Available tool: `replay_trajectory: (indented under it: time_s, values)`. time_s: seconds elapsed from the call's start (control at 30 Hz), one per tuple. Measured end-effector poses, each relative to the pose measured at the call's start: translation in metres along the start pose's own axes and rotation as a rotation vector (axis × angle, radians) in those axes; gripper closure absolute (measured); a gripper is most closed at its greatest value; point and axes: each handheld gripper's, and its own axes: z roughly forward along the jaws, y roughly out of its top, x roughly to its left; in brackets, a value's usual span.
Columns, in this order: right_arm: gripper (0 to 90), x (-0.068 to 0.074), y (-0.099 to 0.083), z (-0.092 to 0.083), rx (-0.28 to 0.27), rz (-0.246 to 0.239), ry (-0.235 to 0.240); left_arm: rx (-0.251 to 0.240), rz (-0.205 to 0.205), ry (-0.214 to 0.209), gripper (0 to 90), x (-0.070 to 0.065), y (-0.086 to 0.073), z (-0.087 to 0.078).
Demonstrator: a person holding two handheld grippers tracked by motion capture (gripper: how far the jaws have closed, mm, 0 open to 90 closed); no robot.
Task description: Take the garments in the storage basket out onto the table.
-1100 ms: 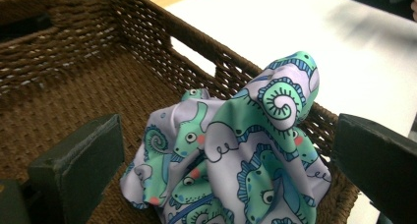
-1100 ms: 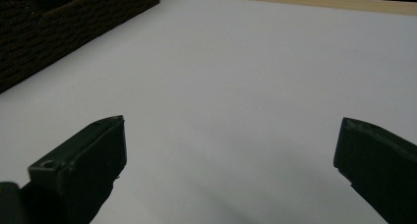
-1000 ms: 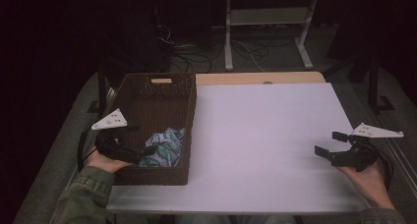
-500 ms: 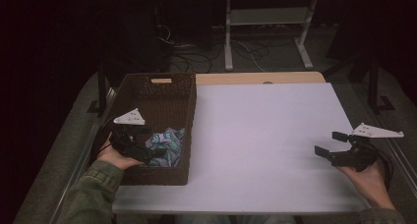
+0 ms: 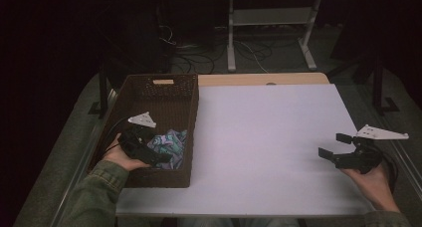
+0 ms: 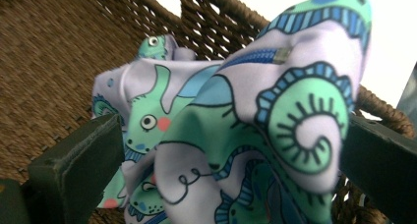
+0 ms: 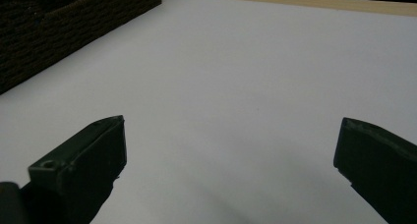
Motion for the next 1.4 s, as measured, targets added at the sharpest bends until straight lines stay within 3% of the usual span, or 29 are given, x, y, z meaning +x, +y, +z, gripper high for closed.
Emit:
replay_trajectory:
  time_s: [0.3, 0.53, 0.67, 0.93, 1.03, 1.07, 1.1, 1.17, 1.3, 1.4]
  values:
    - [0.0, 0.0, 0.0, -0.001, 0.0, 0.001, 0.001, 0.08, -0.008, -0.023, 1.6, 0.004, 0.006, 0.009]
    - [0.0, -0.001, 0.0, -0.001, -0.005, 0.002, 0.004, 0.199, 0.006, -0.047, 7.0, 0.003, 0.01, 0.021]
    - [0.0, -0.001, 0.0, -0.001, -0.008, 0.003, 0.004, 0.204, 0.01, -0.056, 12.9, 0.004, 0.01, 0.021]
    - [0.0, -0.001, 0.0, -0.001, -0.01, 0.003, 0.006, 0.193, 0.022, -0.078, 46.4, 0.005, 0.008, 0.02]
    - [0.0, -0.001, 0.0, -0.001, -0.011, 0.002, 0.007, 0.186, 0.008, -0.082, 60.8, 0.006, 0.007, 0.019]
    - [0.0, -0.001, 0.0, -0.001, -0.011, 0.002, 0.007, 0.184, 0.002, -0.081, 60.8, 0.006, 0.007, 0.019]
    - [0.0, -0.001, 0.0, -0.001, -0.009, 0.003, 0.007, 0.187, -0.006, -0.089, 69.5, 0.008, 0.007, 0.019]
    - [0.0, -0.001, 0.0, -0.001, -0.008, 0.002, 0.008, 0.186, -0.008, -0.094, 76.9, 0.008, 0.007, 0.019]
    - [0.0, -0.001, 0.0, -0.001, -0.009, 0.003, 0.007, 0.162, -0.033, -0.113, 82.1, 0.011, 0.005, 0.017]
    - [0.0, -0.001, 0.0, -0.001, -0.011, 0.002, 0.006, 0.103, -0.038, -0.12, 82.6, 0.012, 0.002, 0.01]
